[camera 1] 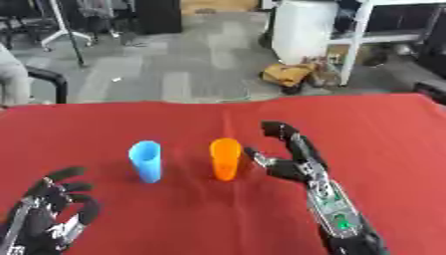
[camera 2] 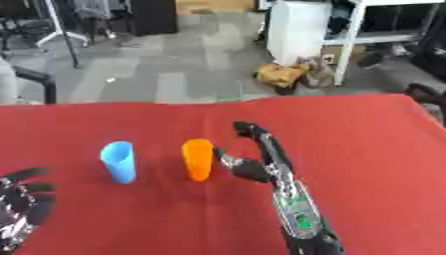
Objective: Pour the contents of one cup into another cup.
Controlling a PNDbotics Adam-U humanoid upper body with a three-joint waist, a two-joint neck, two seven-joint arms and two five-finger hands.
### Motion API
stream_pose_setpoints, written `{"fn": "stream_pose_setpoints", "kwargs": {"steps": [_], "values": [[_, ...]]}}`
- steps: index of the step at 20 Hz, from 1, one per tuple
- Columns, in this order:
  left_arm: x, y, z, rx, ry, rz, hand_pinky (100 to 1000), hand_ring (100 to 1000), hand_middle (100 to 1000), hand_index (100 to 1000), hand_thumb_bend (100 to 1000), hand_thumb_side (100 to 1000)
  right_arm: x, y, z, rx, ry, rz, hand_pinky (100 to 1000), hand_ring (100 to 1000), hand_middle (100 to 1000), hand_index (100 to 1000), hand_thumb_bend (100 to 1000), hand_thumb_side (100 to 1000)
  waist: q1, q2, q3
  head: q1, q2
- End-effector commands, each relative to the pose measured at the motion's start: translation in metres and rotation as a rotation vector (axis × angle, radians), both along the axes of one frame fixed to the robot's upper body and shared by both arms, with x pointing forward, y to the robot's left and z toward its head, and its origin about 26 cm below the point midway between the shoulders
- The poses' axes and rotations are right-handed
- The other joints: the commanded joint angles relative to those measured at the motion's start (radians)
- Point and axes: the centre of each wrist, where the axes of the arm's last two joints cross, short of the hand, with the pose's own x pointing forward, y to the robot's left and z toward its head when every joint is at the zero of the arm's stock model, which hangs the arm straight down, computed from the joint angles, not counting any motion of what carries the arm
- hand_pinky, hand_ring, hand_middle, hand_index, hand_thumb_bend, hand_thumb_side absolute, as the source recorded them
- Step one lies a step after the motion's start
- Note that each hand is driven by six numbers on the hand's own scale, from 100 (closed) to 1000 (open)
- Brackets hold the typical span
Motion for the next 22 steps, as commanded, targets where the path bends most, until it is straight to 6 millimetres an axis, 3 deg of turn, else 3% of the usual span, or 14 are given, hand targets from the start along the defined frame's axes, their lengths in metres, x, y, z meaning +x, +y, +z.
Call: {"fn": "stream_pose_setpoints", "kwargs": {"steps": [1,9,12,22], "values": [[0.002,0.004,0.005,0.015,-0.019,0.012,633,693,757,770,742,353,0.003,-0.006,0.009,-0.024,-0.023,-0.002,1000,842,781,832,482,242,0.001,-0.014,0.002,0.002,-0.003],[0.018,0.007,0.001,0.071,-0.004,0.133,655,747,795,785,722,295,0.002,-0.006,0.009,-0.024,-0.026,0.004,1000,836,773,831,479,240,0.0,-0.015,0.002,0.005,-0.002],[0.031,0.005,-0.003,0.102,0.008,0.179,701,804,843,803,769,263,0.002,-0.005,0.01,-0.024,-0.029,0.011,1000,835,771,831,479,241,0.0,-0.015,0.0,0.006,-0.001],[0.075,-0.015,-0.034,0.131,0.134,0.245,710,798,845,817,786,239,0.0,-0.002,0.011,-0.023,-0.032,0.026,1000,832,764,829,474,235,-0.002,-0.014,-0.009,0.011,0.004]]}}
